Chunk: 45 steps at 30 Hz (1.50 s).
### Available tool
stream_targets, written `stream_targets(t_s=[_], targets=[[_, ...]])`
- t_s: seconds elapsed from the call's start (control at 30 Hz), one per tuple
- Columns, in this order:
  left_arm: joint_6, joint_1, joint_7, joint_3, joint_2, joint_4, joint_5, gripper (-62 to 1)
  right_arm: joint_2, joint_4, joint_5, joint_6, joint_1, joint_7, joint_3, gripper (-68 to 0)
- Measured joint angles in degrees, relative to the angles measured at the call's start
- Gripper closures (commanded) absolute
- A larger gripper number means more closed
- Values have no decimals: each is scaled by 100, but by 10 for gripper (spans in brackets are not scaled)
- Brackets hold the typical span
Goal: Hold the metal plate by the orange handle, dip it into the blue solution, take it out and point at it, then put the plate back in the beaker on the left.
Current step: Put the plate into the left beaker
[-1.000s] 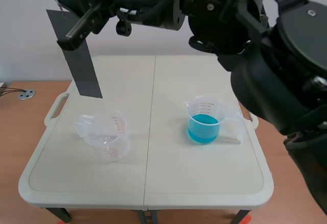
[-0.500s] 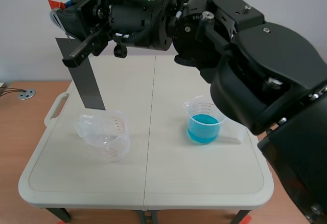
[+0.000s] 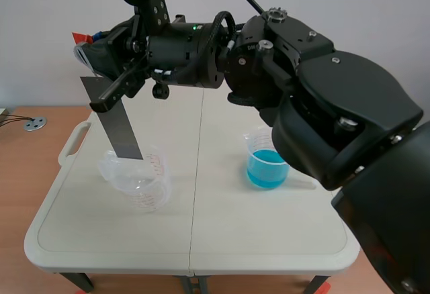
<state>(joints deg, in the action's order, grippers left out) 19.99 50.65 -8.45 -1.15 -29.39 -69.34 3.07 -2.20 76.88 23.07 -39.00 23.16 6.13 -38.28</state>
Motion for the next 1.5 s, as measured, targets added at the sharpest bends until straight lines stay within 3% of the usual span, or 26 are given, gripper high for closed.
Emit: stream_targets(t_s=[1.07, 1.5], targets=[[4, 0, -17, 0, 0, 0, 0, -45, -2, -17, -424, -46, -741, -31, 302, -15], [2, -2, -17, 0, 0, 0, 0, -45, -2, -859, -424, -46, -754, -623, 302, -15]])
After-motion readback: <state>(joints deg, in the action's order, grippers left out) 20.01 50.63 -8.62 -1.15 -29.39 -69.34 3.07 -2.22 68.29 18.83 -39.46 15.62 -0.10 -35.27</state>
